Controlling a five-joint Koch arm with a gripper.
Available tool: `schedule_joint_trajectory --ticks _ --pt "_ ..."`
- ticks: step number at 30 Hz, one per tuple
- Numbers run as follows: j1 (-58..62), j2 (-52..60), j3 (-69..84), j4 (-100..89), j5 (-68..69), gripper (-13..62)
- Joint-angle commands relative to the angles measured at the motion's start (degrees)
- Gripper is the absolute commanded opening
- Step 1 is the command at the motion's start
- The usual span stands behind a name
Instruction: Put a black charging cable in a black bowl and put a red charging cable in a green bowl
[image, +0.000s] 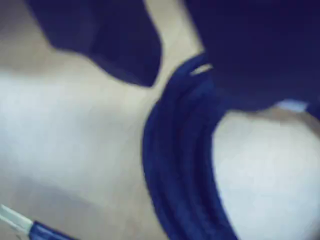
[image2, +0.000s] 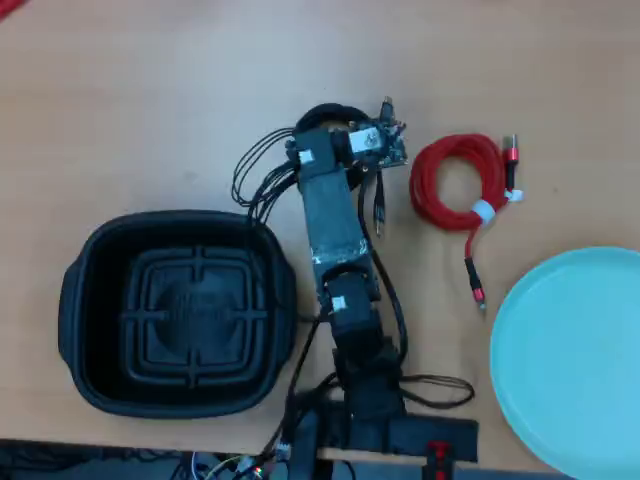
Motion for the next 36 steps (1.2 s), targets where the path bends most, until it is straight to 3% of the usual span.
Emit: schedule_joint_trajectory --ticks 1,11,19,36 --pt "-0.7 0.44 -4.83 1.32 0.97 10.6" --pt "-1.14 0.09 -4.31 2.64 1.41 32.5" --pt "-2.29 -6.86 -4.92 1.93 3.43 32.7" --pt "-2.72 -10.81 -5.89 1.41 9.4 31.7"
